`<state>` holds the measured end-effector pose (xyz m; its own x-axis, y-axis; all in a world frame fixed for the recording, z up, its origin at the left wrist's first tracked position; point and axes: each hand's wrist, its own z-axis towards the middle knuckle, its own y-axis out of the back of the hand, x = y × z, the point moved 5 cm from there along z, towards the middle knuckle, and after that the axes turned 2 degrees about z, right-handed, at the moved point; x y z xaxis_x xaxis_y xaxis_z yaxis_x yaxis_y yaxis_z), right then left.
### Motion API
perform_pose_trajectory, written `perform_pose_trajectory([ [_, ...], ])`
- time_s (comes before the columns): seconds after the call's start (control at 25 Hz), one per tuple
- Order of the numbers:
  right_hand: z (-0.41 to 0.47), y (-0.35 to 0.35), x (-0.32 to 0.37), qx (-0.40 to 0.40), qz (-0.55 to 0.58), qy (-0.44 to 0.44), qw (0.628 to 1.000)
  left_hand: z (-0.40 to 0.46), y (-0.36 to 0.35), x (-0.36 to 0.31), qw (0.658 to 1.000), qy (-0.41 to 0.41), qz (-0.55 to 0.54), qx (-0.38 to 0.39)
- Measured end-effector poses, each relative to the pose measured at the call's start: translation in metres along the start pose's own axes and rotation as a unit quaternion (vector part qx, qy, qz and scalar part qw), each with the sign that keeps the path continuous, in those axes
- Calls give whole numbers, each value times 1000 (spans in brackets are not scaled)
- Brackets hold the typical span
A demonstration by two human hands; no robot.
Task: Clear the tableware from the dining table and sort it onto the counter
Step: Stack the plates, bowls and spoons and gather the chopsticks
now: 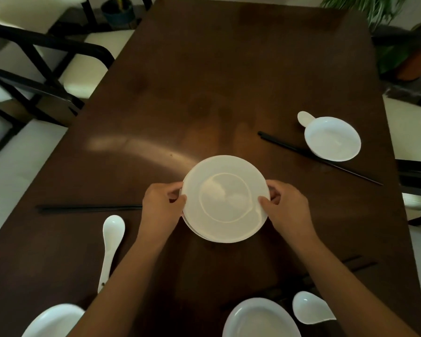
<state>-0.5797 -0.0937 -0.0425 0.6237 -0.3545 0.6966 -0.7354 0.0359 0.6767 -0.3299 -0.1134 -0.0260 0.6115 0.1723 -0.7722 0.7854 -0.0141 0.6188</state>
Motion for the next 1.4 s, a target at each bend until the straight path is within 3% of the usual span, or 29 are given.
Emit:
perform_pose_trajectory([
  [0.36,6,-5,-1,-15,-44,17,999,-5,0,7,999,33,16,-24],
  [0.64,3,-10,-9,20,70,-8,997,-4,-4,17,996,75,-56,14],
  [0.76,5,-9,-8,40,88,-12,995,0,-4,20,997,64,-19,34],
  [0.84,9,2,-9,40,76,-10,996,3,-2,13,997,16,78,10],
  [0.92,14,29,-9,-20,40,15,999,7,-2,-15,990,-63,122,-22],
  [1.0,20,66,-8,-111,2,62,992,14,-17,-57,978,-157,135,-8],
  [1.12,40,113,-18,-196,-63,80,975,31,-63,-120,933,-297,200,38],
  [1.28,85,143,-44,-189,-147,21,971,67,-143,-170,868,-369,314,106],
  [1.4,116,145,-61,-132,-159,-35,978,84,-195,-182,842,-356,354,196],
])
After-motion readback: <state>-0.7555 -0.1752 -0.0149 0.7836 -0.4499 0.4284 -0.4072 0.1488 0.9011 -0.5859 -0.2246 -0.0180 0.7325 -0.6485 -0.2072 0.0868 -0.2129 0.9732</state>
